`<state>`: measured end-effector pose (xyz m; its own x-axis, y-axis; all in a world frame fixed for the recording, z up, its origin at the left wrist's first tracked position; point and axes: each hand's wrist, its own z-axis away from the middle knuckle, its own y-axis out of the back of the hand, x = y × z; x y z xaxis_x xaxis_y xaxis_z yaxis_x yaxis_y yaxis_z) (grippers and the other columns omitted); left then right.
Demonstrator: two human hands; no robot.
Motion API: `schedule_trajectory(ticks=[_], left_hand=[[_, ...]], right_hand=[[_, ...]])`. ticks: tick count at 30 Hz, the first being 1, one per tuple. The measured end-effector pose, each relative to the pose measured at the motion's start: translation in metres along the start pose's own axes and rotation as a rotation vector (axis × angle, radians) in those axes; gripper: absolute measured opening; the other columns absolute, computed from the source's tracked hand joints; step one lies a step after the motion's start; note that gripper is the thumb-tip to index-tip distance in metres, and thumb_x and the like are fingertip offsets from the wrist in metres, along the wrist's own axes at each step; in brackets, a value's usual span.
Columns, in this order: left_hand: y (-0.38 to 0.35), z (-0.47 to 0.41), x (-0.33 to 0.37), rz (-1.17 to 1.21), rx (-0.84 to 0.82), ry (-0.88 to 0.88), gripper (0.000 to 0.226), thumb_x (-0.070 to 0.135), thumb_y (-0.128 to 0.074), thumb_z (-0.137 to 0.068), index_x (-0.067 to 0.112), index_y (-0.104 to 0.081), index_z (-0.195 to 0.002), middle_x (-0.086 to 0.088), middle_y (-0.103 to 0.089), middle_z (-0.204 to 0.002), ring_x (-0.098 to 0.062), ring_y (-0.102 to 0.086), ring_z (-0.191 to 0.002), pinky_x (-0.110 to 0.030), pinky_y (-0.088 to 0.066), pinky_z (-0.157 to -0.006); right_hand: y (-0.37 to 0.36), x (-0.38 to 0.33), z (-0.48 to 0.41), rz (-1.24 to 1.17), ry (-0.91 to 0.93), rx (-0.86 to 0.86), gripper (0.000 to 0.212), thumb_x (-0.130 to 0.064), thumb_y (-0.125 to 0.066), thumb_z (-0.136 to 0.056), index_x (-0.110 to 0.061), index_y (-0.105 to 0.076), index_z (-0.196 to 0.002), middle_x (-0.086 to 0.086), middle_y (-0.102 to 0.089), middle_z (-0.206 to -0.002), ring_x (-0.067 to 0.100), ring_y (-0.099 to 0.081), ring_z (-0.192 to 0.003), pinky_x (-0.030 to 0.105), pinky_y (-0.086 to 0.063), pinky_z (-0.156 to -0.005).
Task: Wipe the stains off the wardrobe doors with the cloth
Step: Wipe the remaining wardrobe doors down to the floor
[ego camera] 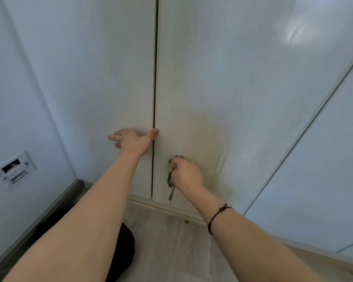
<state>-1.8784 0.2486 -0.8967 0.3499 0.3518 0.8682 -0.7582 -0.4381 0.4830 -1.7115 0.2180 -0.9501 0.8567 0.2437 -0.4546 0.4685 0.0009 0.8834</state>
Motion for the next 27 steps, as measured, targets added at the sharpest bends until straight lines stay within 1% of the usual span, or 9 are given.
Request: schedule_trajectory(ticks=[5, 7, 12, 14, 19, 21, 24, 26, 27], left_hand=[[-0.002, -0.006, 0.007, 0.033, 0.016, -0.011, 0.136, 0.064, -0.072, -0.077, -0.013, 0.014, -0.15, -0.035, 0.024, -0.156, -0.053, -0.004, -0.147, -0.05, -0.014, -0.12], [-0.001, -0.006, 0.006, 0.032, 0.023, -0.003, 0.136, 0.064, -0.073, -0.077, -0.014, 0.013, -0.149, -0.035, 0.023, -0.156, -0.053, -0.005, -0.147, -0.049, -0.014, -0.12], [0.0, -0.002, 0.0, 0.03, 0.001, 0.004, 0.137, 0.065, -0.072, -0.077, -0.015, 0.014, -0.148, -0.036, 0.023, -0.155, -0.053, -0.005, -0.147, -0.049, -0.015, -0.12], [-0.002, 0.0, 0.002, 0.057, -0.003, -0.013, 0.138, 0.065, -0.072, -0.077, -0.013, 0.015, -0.149, -0.034, 0.025, -0.156, -0.052, -0.002, -0.148, -0.05, -0.014, -0.12], [-0.006, -0.007, 0.003, 0.108, 0.016, 0.003, 0.138, 0.064, -0.073, -0.077, -0.011, 0.017, -0.149, -0.03, 0.028, -0.156, -0.05, 0.003, -0.149, -0.049, -0.011, -0.122], [-0.005, -0.006, 0.002, 0.1, 0.009, 0.007, 0.138, 0.064, -0.073, -0.077, -0.012, 0.017, -0.149, -0.031, 0.027, -0.156, -0.05, 0.0, -0.148, -0.048, -0.011, -0.122], [-0.002, -0.004, 0.0, 0.091, 0.005, 0.016, 0.137, 0.063, -0.073, -0.077, -0.012, 0.016, -0.149, -0.032, 0.026, -0.156, -0.051, -0.001, -0.148, -0.048, -0.012, -0.121], [-0.003, -0.004, 0.0, 0.113, 0.001, 0.002, 0.137, 0.063, -0.073, -0.077, -0.012, 0.017, -0.149, -0.032, 0.027, -0.156, -0.051, 0.0, -0.148, -0.049, -0.012, -0.121], [-0.005, -0.003, 0.002, 0.127, 0.003, -0.011, 0.137, 0.062, -0.074, -0.077, -0.011, 0.017, -0.149, -0.031, 0.028, -0.156, -0.051, 0.002, -0.148, -0.049, -0.012, -0.121]], right_hand=[[0.109, -0.031, -0.039, -0.351, 0.099, 0.472, 0.029, 0.002, -0.048, -0.075, -0.026, -0.056, -0.078, -0.006, -0.057, -0.073, 0.016, -0.052, -0.07, 0.031, -0.032, -0.061], [0.12, -0.032, -0.041, -0.404, 0.084, 0.555, 0.031, 0.003, -0.045, -0.073, -0.025, -0.056, -0.078, -0.007, -0.049, -0.063, 0.011, -0.046, -0.061, 0.03, -0.032, -0.056], [0.03, -0.007, -0.006, -0.158, -0.021, 0.143, 0.029, -0.004, -0.048, -0.082, -0.028, -0.064, -0.088, -0.003, -0.064, -0.09, 0.029, -0.063, -0.09, 0.029, -0.034, -0.062], [0.048, -0.013, -0.015, -0.179, -0.007, 0.221, 0.029, -0.004, -0.048, -0.08, -0.029, -0.061, -0.084, -0.005, -0.063, -0.089, 0.027, -0.063, -0.089, 0.028, -0.034, -0.062], [0.139, -0.023, -0.039, -0.389, 0.081, 0.669, 0.033, 0.001, -0.043, -0.074, -0.028, -0.057, -0.078, -0.009, -0.051, -0.067, 0.017, -0.047, -0.068, 0.022, -0.032, -0.056], [0.11, -0.007, -0.022, -0.249, 0.079, 0.553, 0.03, -0.005, -0.042, -0.075, -0.03, -0.058, -0.081, -0.007, -0.056, -0.071, 0.021, -0.052, -0.07, 0.031, -0.036, -0.058], [0.057, 0.005, -0.003, -0.069, -0.013, 0.162, 0.026, -0.007, -0.046, -0.079, -0.029, -0.059, -0.08, -0.004, -0.062, -0.086, 0.028, -0.062, -0.087, 0.03, -0.034, -0.061], [0.08, 0.0, -0.013, -0.117, -0.008, 0.22, 0.028, -0.004, -0.047, -0.079, -0.029, -0.059, -0.079, -0.008, -0.06, -0.086, 0.024, -0.061, -0.087, 0.029, -0.033, -0.062], [0.107, -0.005, -0.018, -0.178, 0.005, 0.341, 0.028, -0.003, -0.047, -0.078, -0.028, -0.059, -0.079, -0.009, -0.06, -0.085, 0.021, -0.058, -0.084, 0.029, -0.033, -0.063]])
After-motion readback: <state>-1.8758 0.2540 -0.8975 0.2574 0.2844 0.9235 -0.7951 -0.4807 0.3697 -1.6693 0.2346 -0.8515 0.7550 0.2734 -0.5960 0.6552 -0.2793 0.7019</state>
